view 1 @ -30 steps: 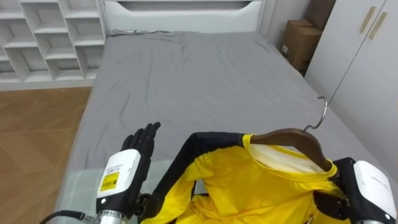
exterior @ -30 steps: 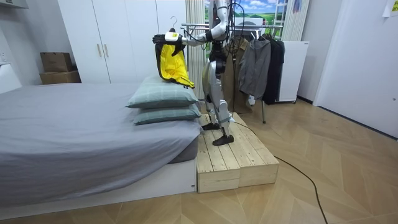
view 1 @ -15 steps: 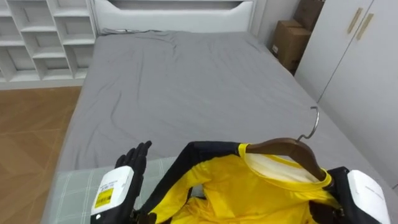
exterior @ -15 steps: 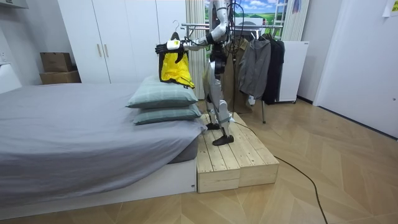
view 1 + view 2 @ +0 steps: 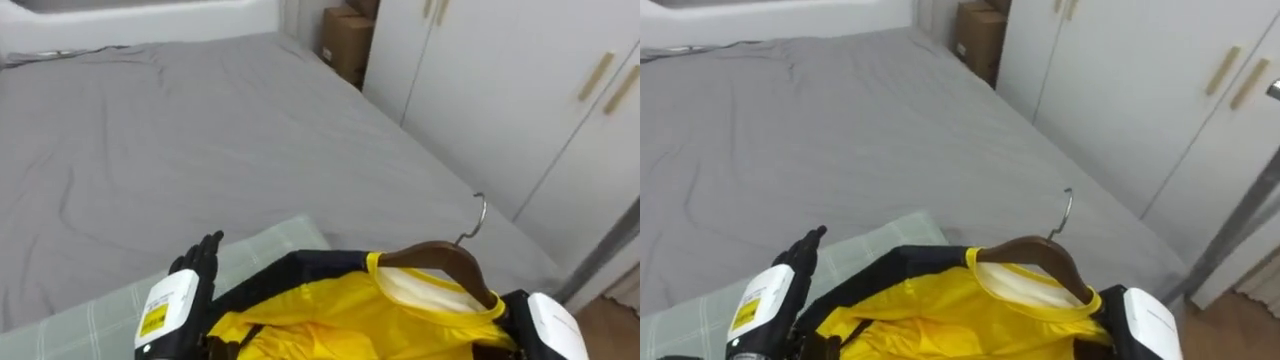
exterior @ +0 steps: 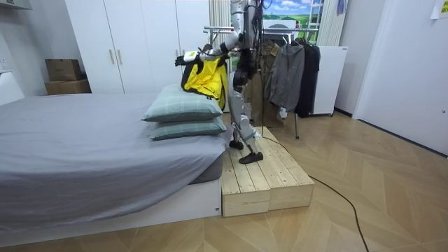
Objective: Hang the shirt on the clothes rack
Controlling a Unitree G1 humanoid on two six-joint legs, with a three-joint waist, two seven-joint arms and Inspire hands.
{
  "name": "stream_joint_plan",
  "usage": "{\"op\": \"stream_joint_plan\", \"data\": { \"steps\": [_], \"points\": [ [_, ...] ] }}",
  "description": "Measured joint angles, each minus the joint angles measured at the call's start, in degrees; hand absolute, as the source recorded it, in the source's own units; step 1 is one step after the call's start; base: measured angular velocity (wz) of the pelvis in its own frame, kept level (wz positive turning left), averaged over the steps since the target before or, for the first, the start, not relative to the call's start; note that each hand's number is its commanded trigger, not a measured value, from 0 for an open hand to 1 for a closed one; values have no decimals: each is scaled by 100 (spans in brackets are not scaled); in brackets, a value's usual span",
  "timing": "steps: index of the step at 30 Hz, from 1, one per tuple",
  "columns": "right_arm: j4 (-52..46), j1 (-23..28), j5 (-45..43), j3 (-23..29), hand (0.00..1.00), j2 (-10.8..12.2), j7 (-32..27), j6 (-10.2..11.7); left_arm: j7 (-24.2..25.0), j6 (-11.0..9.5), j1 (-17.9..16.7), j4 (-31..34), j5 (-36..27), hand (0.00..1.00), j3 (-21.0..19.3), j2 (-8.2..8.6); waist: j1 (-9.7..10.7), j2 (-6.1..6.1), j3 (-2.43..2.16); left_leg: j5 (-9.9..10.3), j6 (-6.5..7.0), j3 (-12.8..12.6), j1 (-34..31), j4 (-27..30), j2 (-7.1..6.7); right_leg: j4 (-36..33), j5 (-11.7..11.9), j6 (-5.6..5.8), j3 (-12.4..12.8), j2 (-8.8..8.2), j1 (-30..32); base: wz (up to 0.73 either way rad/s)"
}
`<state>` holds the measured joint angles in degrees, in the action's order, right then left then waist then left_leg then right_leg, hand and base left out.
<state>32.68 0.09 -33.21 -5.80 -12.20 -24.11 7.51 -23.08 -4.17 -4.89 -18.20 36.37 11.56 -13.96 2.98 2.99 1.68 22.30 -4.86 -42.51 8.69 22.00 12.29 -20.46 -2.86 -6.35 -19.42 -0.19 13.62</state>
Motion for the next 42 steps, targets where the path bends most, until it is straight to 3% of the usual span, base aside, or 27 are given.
{"op": "stream_joint_plan", "data": {
  "steps": [2,4,6,7,8,10,12,14,15,17,18,20,21,22,23,24,26,28,30,31,32,33,34,35,37,40,42],
  "points": [
    [-12,-139,10,-1,100,84,3,3,-69,5,50,0,5,0,-6,7,27,-25,-6,29,-46,-210,33,252,117,-24,-34,-93,-26,91,29,-62],
    [-244,-171,-12,0,100,105,37,3,-200,5,59,0,-86,0,-10,3,65,-97,-26,8,-20,-332,-56,1177,422,-143,-188,-226,79,224,35,-94],
    [-411,-182,-23,1,100,104,41,-3,-267,5,34,-12,-92,0,-12,47,17,-200,-44,-207,171,152,-249,2102,627,-342,-351,-292,527,386,32,-125],
    [-479,-195,-44,-4,100,110,42,-1,-304,4,24,-21,-102,0,-18,93,-30,-255,-51,-533,274,621,-438,2565,627,-428,-407,-331,876,484,-6,-134],
    [-487,-199,-46,-17,100,115,43,-8,-341,-6,28,-49,-239,0,8,142,-2,-267,-64,-573,297,1113,-611,2720,497,-444,-490,-324,1253,575,-82,-127],
    [-533,-198,-65,-30,100,108,43,-96,-441,-42,30,-83,-411,0,74,229,7,-182,-61,-516,362,1619,-876,2486,190,-464,-528,-269,1746,621,-121,-130],
    [-598,-197,-116,-44,100,106,43,-131,-531,-45,29,-118,-462,0,91,299,17,-135,-70,-481,307,2021,-1163,2199,59,-447,-507,-242,2177,708,-148,-129],
    [-697,-197,-100,-53,100,86,47,-134,-659,-49,97,-113,-658,0,100,327,193,-109,-91,-462,248,2704,-1212,1565,-357,-399,-475,-206,2782,934,-137,-86],
    [-712,-196,-90,-53,100,62,47,-134,-665,-48,133,-113,-745,0,106,345,215,-101,-95,-462,248,2882,-1210,1431,-469,-390,-453,-182,2970,1004,-136,-74],
    [-766,-197,-92,-83,100,-25,48,-172,-713,-41,222,-111,-826,0,134,433,189,-79,-126,-450,272,3254,-1202,958,-795,-276,-289,-164,3691,1200,-176,-81],
    [-838,-197,-130,-141,100,-93,49,-251,-764,-41,285,-112,-855,0,180,492,139,-70,-129,-456,277,3569,-1196,594,-1050,-166,-135,-96,4211,1293,-258,-98],
    [-902,-196,-199,-321,100,-202,57,-275,-890,-46,313,-126,-941,0,178,643,96,-56,-125,-576,272,3936,-1129,-123,-1419,162,84,203,5249,1399,-559,-114],
    [-902,-187,-202,-338,100,-203,66,-276,-931,-51,301,-159,-938,0,179,666,82,-56,-124,-658,329,3961,-1080,-335,-1482,292,148,301,5485,1417,-655,-112],
    [-903,-167,-205,-355,100,-206,67,-289,-1000,-57,280,-237,-933,0,189,685,11,-134,-166,-868,451,4041,-991,-727,-1535,575,265,481,5748,1409,-766,-94],
    [-904,-164,-208,-359,100,-216,67,-311,-1034,-57,269,-250,-932,0,197,685,-31,-184,-189,-953,503,4108,-964,-885,-1534,676,327,575,5722,1396,-763,-117],
    [-904,-156,-215,-358,100,-226,66,-378,-1118,-64,271,-293,-921,0,216,678,-94,-259,-184,-1076,520,4230,-860,-1105,-1488,719,370,635,5427,1398,-701,-68],
    [-938,52,-349,-217,100,-236,65,-518,-1230,-63,274,-396,-861,0,374,668,41,-292,-187,-1455,521,4354,-753,-1275,-1451,700,304,522,5539,1611,-753,-26],
    [-1067,186,-408,-180,100,-241,64,-643,-1253,-59,224,-420,-873,0,464,620,13,-280,-135,-1537,636,4109,-686,-1284,-1337,747,284,493,5480,1673,-707,-37],
    [-1237,250,-562,-179,100,-228,63,-634,-1263,-57,171,-429,-864,0,451,550,-30,-195,-80,-1496,685,3723,-694,-1303,-1288,838,260,461,5050,1532,-540,-69],
    [-1295,214,-712,-186,100,-221,44,-589,-1285,-60,131,-431,-872,0,441,470,-58,-185,-69,-1434,723,3427,-699,-1310,-1241,880,258,457,4345,1328,-354,-105],
    [-1295,156,-775,-192,100,-220,24,-545,-1287,-75,110,-433,-881,0,441,367,-158,-159,-65,-1362,722,3123,-688,-1306,-1203,860,255,454,3383,1024,-129,-112],
    [-1295,126,-796,-191,100,-220,7,-544,-1288,-78,107,-434,-882,0,429,321,-199,-148,-63,-1315,724,2983,-692,-1283,-1179,836,247,444,2904,875,-39,-109],
    [-1297,87,-801,-191,100,-222,-35,-538,-1287,-81,108,-458,-882,0,410,224,-216,-128,-60,-1216,721,2799,-698,-1223,-1162,709,183,404,2203,635,101,-76],
    [-1296,79,-800,-191,100,-229,-83,-538,-1272,-89,110,-484,-883,0,386,150,-168,-106,-61,-1100,696,2694,-699,-1151,-1153,651,135,412,2093,610,125,-58],
    [-1293,78,-772,-198,100,-229,-81,-551,-1216,-144,114,-491,-1078,0,313,122,-150,-93,-59,-1072,682,2628,-681,-1142,-1156,923,260,470,2656,862,-61,-45],
    [-1295,-19,-781,-248,100,-227,-75,-551,-1135,-258,111,-490,-1133,0,140,128,-161,-69,-60,-1065,679,2434,-644,-1170,-1121,1189,512,477,3038,995,-195,-61],
    [-1294,-28,-808,-249,100,-227,-75,-551,-1106,-338,148,-490,-1118,0,95,136,-111,-63,-57,-968,655,2409,-625,-1162,-1109,1063,495,318,3062,1042,-134,-23]
  ]
}}
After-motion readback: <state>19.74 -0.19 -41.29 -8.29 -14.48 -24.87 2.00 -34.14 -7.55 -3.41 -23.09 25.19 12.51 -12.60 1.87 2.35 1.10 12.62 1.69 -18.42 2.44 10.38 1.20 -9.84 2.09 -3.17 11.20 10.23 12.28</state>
